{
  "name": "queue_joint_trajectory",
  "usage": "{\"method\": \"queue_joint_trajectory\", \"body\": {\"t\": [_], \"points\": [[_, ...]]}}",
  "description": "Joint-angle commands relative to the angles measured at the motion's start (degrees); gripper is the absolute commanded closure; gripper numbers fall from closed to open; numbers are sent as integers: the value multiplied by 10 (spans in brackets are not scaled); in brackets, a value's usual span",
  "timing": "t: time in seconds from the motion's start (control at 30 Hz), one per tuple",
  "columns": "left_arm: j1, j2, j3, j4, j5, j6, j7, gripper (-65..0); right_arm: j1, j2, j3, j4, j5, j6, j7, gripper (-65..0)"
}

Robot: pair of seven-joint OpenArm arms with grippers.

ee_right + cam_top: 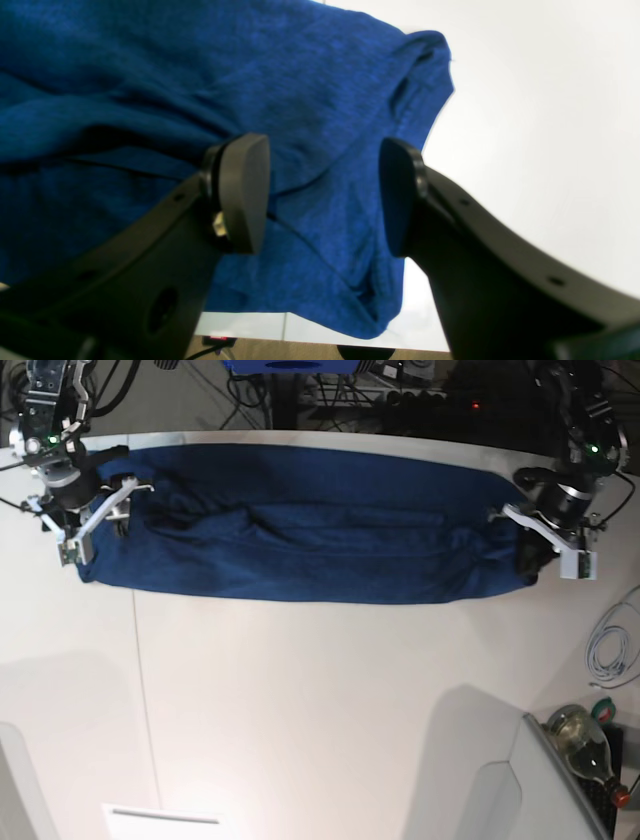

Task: Layout the t-shirt on the table in an organized manner, then fold the t-shirt properly
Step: 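Lift the shirt end with the left gripper and fold it toward the right gripper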

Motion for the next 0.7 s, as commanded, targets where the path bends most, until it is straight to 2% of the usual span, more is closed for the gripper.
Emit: {"method": "queue_joint_trajectory", "body": {"t": [0.0,0.07,0.2,0.37,0.67], "points": [[3,7,10,31,-5,6,1,0,3,3,2,10,3,0,11,-327],[5,31,38,55,-5,14,22,0,3,3,2,10,3,0,11,-327],[3,57,106,58,-4,30,27,0,3,3,3,9,3,0,11,-327],[-5,61,227,42,-5,104,23,0,3,4,5,9,3,0,11,-327],[-75,65,378,-49,-5,174,22,0,3,4,6,9,3,0,11,-327]]}}
